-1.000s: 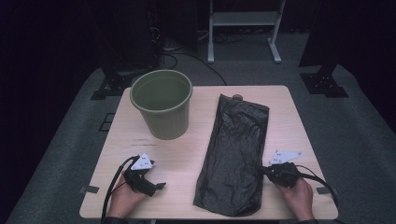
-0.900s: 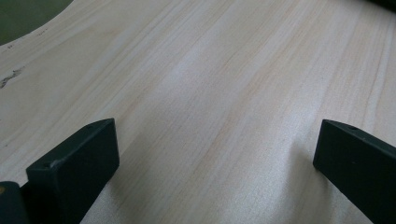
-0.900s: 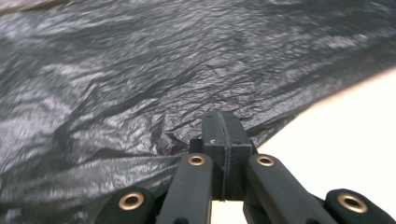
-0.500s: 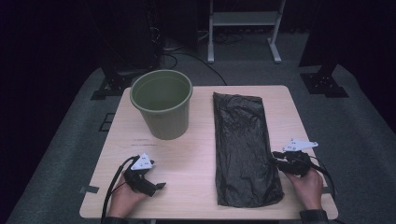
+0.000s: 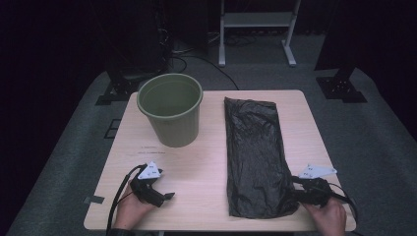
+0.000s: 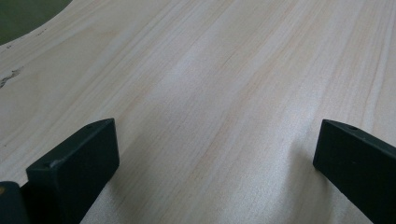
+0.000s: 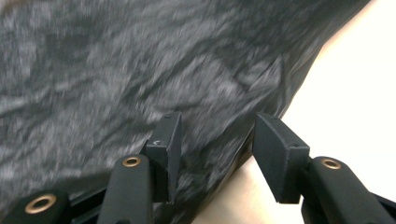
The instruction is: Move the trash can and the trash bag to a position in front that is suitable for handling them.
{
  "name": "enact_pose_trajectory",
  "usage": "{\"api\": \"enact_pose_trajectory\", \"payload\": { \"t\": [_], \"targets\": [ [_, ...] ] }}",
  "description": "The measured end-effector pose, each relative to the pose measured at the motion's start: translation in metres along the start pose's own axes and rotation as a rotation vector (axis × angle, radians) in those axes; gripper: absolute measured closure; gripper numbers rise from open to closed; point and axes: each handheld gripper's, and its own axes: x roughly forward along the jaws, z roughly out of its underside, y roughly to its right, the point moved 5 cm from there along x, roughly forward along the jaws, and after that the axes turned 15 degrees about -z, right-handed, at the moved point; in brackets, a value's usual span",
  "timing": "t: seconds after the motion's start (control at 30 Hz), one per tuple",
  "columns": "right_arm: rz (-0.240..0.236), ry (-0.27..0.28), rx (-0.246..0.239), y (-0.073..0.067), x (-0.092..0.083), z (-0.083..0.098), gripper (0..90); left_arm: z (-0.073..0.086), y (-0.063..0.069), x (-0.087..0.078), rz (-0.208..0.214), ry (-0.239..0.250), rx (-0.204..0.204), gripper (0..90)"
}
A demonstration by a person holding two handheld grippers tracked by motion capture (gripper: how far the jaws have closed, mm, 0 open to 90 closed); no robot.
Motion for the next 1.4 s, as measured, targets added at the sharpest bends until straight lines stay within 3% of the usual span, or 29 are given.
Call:
{"api": "enact_pose_trajectory", "payload": {
  "t": [0.07, 0.1, 0.13, 0.17, 0.3, 0.47, 0.6, 0.63, 0.67, 0.7, 0.73, 0.77, 0.8, 0.83, 0.87, 0.9, 0.93, 1.03, 1.13, 1.17, 1.2, 1.23, 1.27, 1.3, 1.33, 1.37, 1.4],
  "targets": [
    [-0.001, -0.02, 0.008, -0.004, 0.002, 0.006, 52.3, 0.0, 0.0, 0.0, 0.0, 0.0, 0.0, 0.0],
    [0.001, -0.036, 0.007, -0.007, 0.002, 0.01, 59.5, 0.0, 0.0, 0.0, 0.0, -0.001, 0.001, 0.0],
    [0.001, -0.036, 0.007, -0.007, 0.002, 0.01, 59.5, 0.0, 0.0, 0.0, 0.001, 0.0, 0.001, 0.0],
    [-0.018, -0.03, 0.007, -0.008, 0.002, 0.011, 71.8, 0.0, 0.0, 0.0, 0.0, 0.0, 0.001, 0.0],
    [-0.02, -0.032, 0.004, -0.005, -0.001, 0.013, 87.4, 0.0, 0.0, 0.0, 0.001, 0.0, 0.001, 0.0],
    [0.001, -0.025, 0.002, 0.001, -0.006, 0.013, 89.1, 0.0, 0.0, 0.0, 0.001, 0.0, 0.001, 0.0],
    [0.041, -0.016, 0.006, 0.016, -0.014, 0.012, 89.1, 0.0, 0.0, 0.0, 0.001, 0.0, 0.001, 0.0],
    [0.06, -0.006, 0.005, 0.026, -0.018, 0.01, 89.1, 0.0, 0.0, 0.0, 0.001, 0.0, 0.001, 0.0],
    [0.06, -0.006, 0.005, 0.026, -0.018, 0.01, 89.1, 0.0, 0.0, 0.0, 0.001, -0.001, 0.002, 0.0],
    [0.09, 0.0, 0.012, 0.041, -0.023, 0.009, 89.1, 0.0, 0.0, 0.0, 0.001, 0.0, 0.001, 0.0],
    [0.09, 0.0, 0.012, 0.041, -0.023, 0.009, 89.1, 0.0, 0.0, 0.0, 0.001, 0.0, 0.002, 0.0],
    [0.118, -0.008, 0.024, 0.057, -0.026, 0.009, 89.0, 0.0, 0.0, 0.0, 0.001, 0.0, 0.001, 0.0],
    [0.118, -0.008, 0.024, 0.057, -0.026, 0.009, 89.0, 0.0, 0.0, 0.0, 0.001, 0.0, 0.001, 0.0],
    [0.15, -0.01, 0.044, 0.074, -0.03, 0.012, 88.8, 0.0, 0.0, 0.0, 0.001, 0.0, 0.001, 0.0],
    [0.15, -0.01, 0.044, 0.074, -0.03, 0.012, 88.8, 0.0, 0.0, 0.0, 0.001, 0.0, 0.001, 0.0],
    [0.162, -0.001, 0.07, 0.087, -0.033, 0.015, 87.4, 0.0, 0.0, 0.0, 0.001, 0.0, 0.001, 0.0],
    [0.162, -0.001, 0.07, 0.087, -0.033, 0.015, 87.4, 0.0, 0.0, 0.0, 0.001, 0.0, 0.001, 0.0],
    [0.168, 0.033, 0.101, 0.096, -0.039, 0.017, 78.5, 0.0, 0.0, 0.0, 0.001, 0.0, 0.001, 0.0],
    [0.189, 0.068, 0.097, 0.091, -0.047, 0.013, 63.1, 0.0, 0.0, 0.0, 0.001, -0.001, 0.001, 0.0],
    [0.19, 0.093, 0.084, 0.082, -0.049, 0.006, 53.7, 0.0, 0.0, 0.0, 0.001, 0.0, 0.001, 0.0],
    [0.19, 0.093, 0.084, 0.082, -0.049, 0.006, 53.7, 0.0, 0.0, 0.0, 0.001, 0.0, 0.001, 0.0],
    [0.169, 0.113, 0.066, 0.072, -0.046, -0.002, 41.6, 0.0, 0.0, 0.0, 0.001, 0.0, 0.001, 0.0],
    [0.169, 0.113, 0.066, 0.072, -0.046, -0.002, 41.6, 0.0, 0.0, 0.0, 0.001, 0.0, 0.001, 0.0],
    [0.14, 0.123, 0.04, 0.06, -0.038, -0.011, 30.3, 0.0, 0.0, 0.0, 0.001, 0.0, 0.001, 0.0],
    [0.14, 0.123, 0.04, 0.06, -0.038, -0.011, 30.3, 0.0, 0.0, 0.0, 0.001, 0.0, 0.001, 0.0],
    [0.127, 0.114, 0.021, 0.049, -0.027, -0.022, 17.8, 0.0, 0.0, 0.0, 0.001, 0.0, 0.001, 0.0],
    [0.127, 0.114, 0.021, 0.049, -0.027, -0.022, 17.8, 0.0, 0.0, 0.0, 0.001, 0.0, 0.001, 0.0]
  ]
}}
